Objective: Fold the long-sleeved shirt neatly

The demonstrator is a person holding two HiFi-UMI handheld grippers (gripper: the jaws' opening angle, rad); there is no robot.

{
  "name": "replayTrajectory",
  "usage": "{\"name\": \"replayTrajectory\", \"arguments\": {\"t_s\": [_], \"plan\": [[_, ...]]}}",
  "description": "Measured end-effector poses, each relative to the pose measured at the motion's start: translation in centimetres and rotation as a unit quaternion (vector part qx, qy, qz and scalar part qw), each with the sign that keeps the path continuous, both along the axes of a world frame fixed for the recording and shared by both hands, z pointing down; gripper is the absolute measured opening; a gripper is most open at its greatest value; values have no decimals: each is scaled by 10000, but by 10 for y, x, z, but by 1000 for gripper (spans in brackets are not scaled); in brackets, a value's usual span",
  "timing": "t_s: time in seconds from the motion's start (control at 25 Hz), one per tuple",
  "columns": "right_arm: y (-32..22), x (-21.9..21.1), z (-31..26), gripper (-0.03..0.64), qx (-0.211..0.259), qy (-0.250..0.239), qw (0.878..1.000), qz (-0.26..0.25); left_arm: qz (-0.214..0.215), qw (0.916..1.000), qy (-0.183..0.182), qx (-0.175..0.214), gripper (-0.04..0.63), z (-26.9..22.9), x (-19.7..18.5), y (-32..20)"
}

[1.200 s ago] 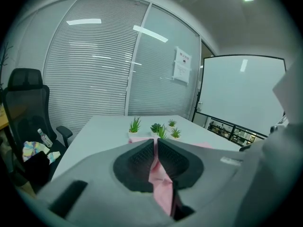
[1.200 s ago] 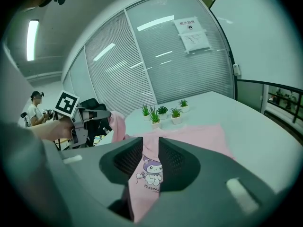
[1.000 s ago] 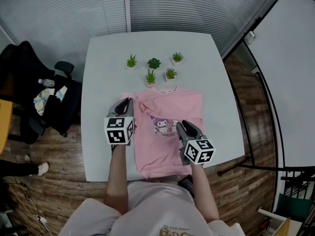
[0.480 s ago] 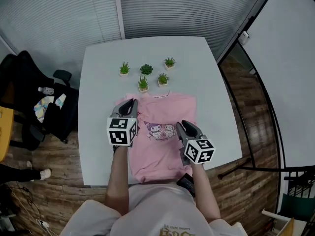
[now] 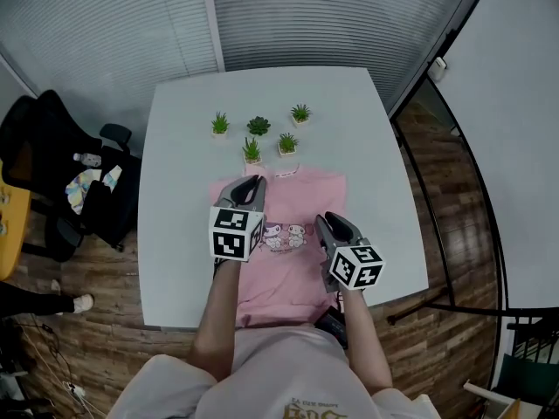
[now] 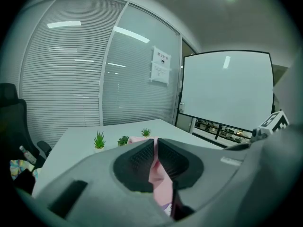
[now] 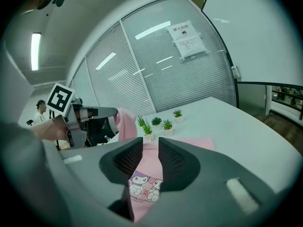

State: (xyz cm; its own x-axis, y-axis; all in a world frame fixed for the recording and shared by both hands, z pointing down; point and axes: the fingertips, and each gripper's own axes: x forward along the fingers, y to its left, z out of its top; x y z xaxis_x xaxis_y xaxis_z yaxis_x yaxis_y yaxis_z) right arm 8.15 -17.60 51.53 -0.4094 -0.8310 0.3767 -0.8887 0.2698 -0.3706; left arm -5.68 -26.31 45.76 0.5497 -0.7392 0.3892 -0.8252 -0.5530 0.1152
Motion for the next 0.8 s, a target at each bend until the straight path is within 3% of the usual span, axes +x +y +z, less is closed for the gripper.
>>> {"name": "replayTrajectory", "arguments": {"t_s": [0.8], "plan": [[-1,63,32,115,-250,-346,9990,-111,19,9974,-607,-399,37,84,97,2]]}}
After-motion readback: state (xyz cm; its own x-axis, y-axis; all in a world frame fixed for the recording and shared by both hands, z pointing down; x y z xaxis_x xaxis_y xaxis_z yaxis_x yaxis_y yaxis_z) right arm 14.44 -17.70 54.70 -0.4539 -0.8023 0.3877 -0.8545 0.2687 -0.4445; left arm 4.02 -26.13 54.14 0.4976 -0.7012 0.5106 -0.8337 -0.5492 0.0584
